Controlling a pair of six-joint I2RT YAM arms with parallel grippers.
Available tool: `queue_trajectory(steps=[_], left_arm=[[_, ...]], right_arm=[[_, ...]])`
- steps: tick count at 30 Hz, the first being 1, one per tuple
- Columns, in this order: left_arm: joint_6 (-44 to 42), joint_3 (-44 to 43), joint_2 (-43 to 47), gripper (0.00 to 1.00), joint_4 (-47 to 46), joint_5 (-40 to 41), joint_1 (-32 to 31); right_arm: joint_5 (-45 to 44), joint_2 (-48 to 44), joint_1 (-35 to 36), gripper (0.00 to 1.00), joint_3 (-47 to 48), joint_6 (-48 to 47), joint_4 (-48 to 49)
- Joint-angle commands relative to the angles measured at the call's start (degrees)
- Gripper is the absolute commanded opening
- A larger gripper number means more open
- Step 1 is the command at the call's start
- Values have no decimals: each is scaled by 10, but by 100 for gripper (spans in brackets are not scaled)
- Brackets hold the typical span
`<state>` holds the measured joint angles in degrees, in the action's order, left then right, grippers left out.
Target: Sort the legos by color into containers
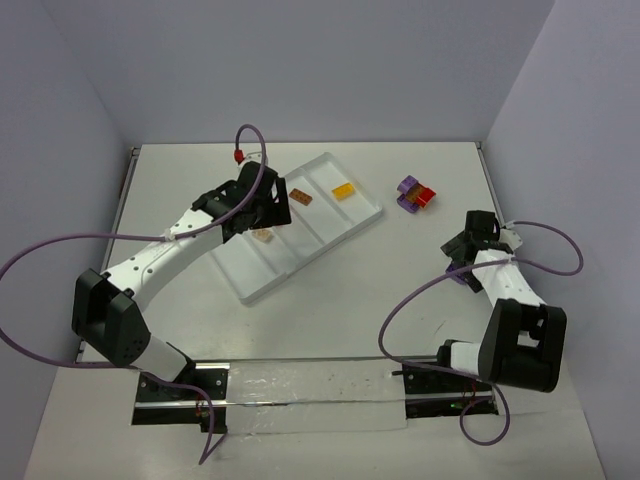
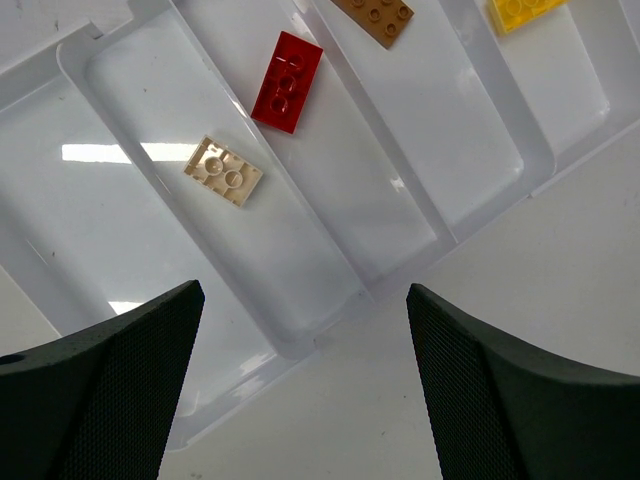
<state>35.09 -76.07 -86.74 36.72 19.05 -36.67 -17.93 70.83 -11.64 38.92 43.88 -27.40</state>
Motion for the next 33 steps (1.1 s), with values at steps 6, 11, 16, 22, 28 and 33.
queue_trajectory(steps=[6,11,16,22,28,33], left_arm=[[-25,10,35,91,-19,7,-2],[-29,18,40,91,-23,11,-2],[-24,27,51,91,-28,7,-2],[-19,32,54,91,-29,7,-2],[-17,36,59,91,-29,8,-2],[-16,39,65,91,-25,13,-2]], right_arm=[[23,61,-10,99,-12,-24,106],[43,81,-9,99,-6,-64,129],[70,103,-6,99,19,-105,134],[86,122,13,99,37,-129,138],[89,145,18,100,55,-133,134],[73,164,27,100,83,-126,127]])
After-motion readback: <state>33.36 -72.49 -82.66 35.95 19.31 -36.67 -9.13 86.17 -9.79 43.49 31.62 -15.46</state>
